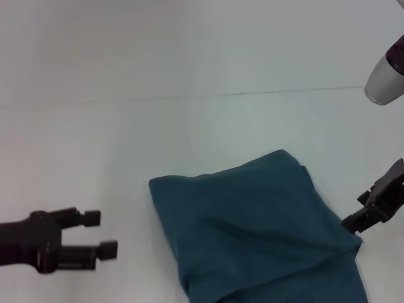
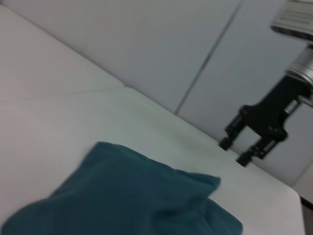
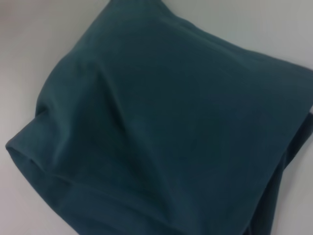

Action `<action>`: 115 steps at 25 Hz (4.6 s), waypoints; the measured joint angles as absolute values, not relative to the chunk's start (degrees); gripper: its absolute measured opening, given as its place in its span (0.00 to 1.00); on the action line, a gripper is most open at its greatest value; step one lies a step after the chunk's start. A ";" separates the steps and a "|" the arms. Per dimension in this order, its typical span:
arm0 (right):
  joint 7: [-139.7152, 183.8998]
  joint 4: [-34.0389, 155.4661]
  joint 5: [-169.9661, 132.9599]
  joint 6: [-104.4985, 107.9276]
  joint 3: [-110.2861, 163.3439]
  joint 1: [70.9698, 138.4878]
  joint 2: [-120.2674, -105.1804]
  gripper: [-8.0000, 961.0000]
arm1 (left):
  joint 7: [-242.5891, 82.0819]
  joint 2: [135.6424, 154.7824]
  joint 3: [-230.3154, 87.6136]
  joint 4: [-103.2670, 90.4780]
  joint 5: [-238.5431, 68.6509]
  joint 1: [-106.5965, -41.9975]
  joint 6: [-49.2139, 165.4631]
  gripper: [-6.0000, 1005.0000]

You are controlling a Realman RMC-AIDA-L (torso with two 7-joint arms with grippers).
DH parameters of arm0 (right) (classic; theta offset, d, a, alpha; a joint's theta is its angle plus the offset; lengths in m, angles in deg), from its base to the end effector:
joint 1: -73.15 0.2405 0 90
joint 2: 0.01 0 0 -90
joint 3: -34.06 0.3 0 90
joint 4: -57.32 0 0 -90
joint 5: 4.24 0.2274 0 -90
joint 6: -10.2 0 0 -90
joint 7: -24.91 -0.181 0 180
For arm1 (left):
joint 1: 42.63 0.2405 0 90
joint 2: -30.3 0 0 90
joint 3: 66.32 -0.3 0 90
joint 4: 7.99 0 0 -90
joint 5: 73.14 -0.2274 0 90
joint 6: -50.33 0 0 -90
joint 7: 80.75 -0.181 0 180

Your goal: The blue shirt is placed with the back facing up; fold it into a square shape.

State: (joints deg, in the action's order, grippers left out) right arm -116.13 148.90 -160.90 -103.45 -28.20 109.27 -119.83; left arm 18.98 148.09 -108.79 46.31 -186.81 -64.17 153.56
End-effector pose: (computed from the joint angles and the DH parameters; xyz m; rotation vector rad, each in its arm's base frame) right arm 0.2193 0.3720 0.0315 -2.5516 0.9930 -0.5971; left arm -0.3004 0.3262 -0.0015 -2.7864 -0.9223 -0.6874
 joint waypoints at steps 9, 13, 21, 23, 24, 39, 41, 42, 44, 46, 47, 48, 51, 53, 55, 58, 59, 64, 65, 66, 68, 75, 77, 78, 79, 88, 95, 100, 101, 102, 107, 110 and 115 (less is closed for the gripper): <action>-116.93 145.06 -159.14 -103.11 -25.30 108.90 -119.97 0.64 | 17.77 152.56 -114.06 51.67 -193.01 -63.58 153.91 0.94; -119.01 143.63 -159.21 -102.12 -24.94 108.37 -119.92 0.64 | 16.90 154.62 -115.41 53.62 -195.80 -63.16 152.13 0.94; -121.64 142.78 -160.79 -99.02 -25.64 106.60 -119.89 0.63 | 16.97 154.75 -116.91 52.57 -195.65 -62.93 149.46 0.94; -121.65 141.50 -162.17 -98.31 -26.13 106.52 -119.90 0.63 | 17.00 154.80 -117.17 52.57 -195.65 -62.93 149.00 0.94; -121.65 141.50 -162.17 -98.31 -26.13 106.52 -119.90 0.63 | 17.03 154.81 -117.25 52.55 -195.65 -62.92 148.66 0.94; -122.16 131.32 -162.31 -89.40 -29.07 107.56 -120.07 0.63 | 17.29 154.66 -117.29 51.95 -195.71 -63.31 147.24 0.94; -121.92 130.26 -161.29 -88.78 -29.03 107.70 -120.06 0.62 | 17.30 154.66 -117.29 51.95 -195.73 -63.36 146.98 0.94; -121.62 129.38 -160.33 -88.69 -29.03 107.76 -119.93 0.60 | 17.31 154.66 -117.29 51.95 -195.74 -63.37 146.88 0.94; -121.53 129.09 -160.03 -88.66 -29.06 107.77 -119.87 0.57 | 17.32 154.66 -117.29 51.95 -195.82 -63.40 146.68 0.94; -121.27 128.73 -159.92 -88.72 -29.16 107.81 -119.84 0.54 | 17.33 154.66 -117.29 51.95 -195.84 -63.45 146.54 0.94; -121.16 128.62 -159.93 -88.79 -29.20 107.85 -119.83 0.49 | 17.33 154.66 -117.29 51.95 -195.84 -63.45 146.48 0.94; -121.07 128.49 -159.92 -88.82 -29.25 107.90 -119.82 0.45 | 17.33 154.66 -117.29 51.95 -195.83 -63.46 146.44 0.94; -121.05 128.30 -159.94 -89.11 -29.37 107.95 -119.77 0.31 | 17.34 154.66 -117.29 51.95 -195.82 -63.51 146.17 0.94; -121.06 128.28 -159.97 -89.12 -29.42 107.96 -119.69 0.27 | 17.34 154.66 -117.29 51.95 -195.81 -63.53 145.95 0.93; -121.09 128.27 -160.00 -89.15 -29.48 107.96 -119.63 0.22 | 17.34 154.66 -117.29 51.94 -195.80 -63.54 145.86 0.93; -121.09 128.26 -159.99 -89.38 -29.29 107.96 -119.61 0.16 | 17.23 154.66 -117.29 51.28 -195.79 -63.65 145.68 0.93; -121.07 128.35 -159.87 -89.57 -29.14 107.96 -119.59 0.14 | 17.19 154.66 -117.29 51.14 -195.78 -63.69 145.58 0.93; -120.79 131.57 -157.77 -92.57 -27.29 108.25 -119.49 0.06 | 16.93 154.63 -118.08 50.59 -195.75 -63.82 144.88 0.93; -120.73 132.73 -157.08 -93.56 -26.67 108.37 -119.49 0.05 | 16.89 154.67 -118.17 50.59 -195.74 -63.86 144.86 0.93; -120.68 133.93 -156.38 -94.59 -26.06 108.46 -119.50 0.05 | 16.84 154.75 -118.28 50.58 -195.72 -63.90 144.81 0.93; -120.64 136.47 -154.35 -96.97 -24.46 108.61 -119.48 0.04 | 16.79 154.83 -118.93 50.48 -195.21 -63.84 144.28 0.93; -121.12 139.89 -151.19 -101.70 -22.10 110.14 -119.51 0.04 | 17.21 154.92 -124.40 49.76 -191.53 -62.13 139.46 0.93; -121.39 139.89 -151.21 -101.81 -22.07 110.66 -119.56 0.04 | 18.13 154.93 -127.88 49.70 -190.32 -61.48 137.40 0.93; -121.45 139.85 -151.26 -101.81 -22.03 110.82 -119.57 0.04 | 18.55 154.93 -129.05 49.78 -189.76 -61.16 136.74 0.93; -121.47 139.82 -151.33 -101.81 -21.93 110.92 -119.57 0.04 | 19.04 154.94 -130.36 50.04 -189.04 -60.68 136.14 0.93; -122.26 139.56 -151.66 -101.79 -21.53 112.15 -119.40 0.04 | 20.16 155.01 -141.67 60.20 -181.47 -50.96 129.02 0.93; -123.30 139.62 -151.77 -101.79 -21.47 113.16 -119.41 0.04 | 20.60 155.01 -149.81 64.92 -177.19 -43.90 120.98 0.93; -123.60 139.54 -151.77 -101.74 -21.51 113.96 -119.50 0.04 | 21.01 155.01 -152.70 65.62 -176.96 -42.31 119.00 0.93; -123.67 139.53 -151.76 -101.67 -21.51 114.12 -119.53 0.04 | 21.07 155.01 -153.06 65.67 -176.96 -42.31 119.20 0.93; -123.73 139.51 -151.76 -101.62 -21.50 114.26 -119.55 0.04 | 21.25 155.02 -153.38 65.73 -177.06 -42.30 119.45 0.93; -123.78 139.44 -151.75 -101.54 -21.42 114.63 -119.62 0.04 | 22.36 155.01 -153.99 66.16 -177.83 -42.53 120.11 0.93; -123.96 139.30 -151.74 -101.39 -21.40 114.63 -119.63 0.04 | 22.42 155.01 -154.59 66.18 -178.33 -42.66 119.95 0.93; -124.51 139.23 -151.71 -101.35 -21.40 114.69 -119.63 0.04 | 22.48 155.01 -157.15 66.19 -179.36 -43.10 118.99 0.93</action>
State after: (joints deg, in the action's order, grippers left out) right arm -124.51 139.23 -151.71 -101.35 -21.40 114.69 -119.63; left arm 22.48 155.01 -157.15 66.19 -179.36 -43.10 118.99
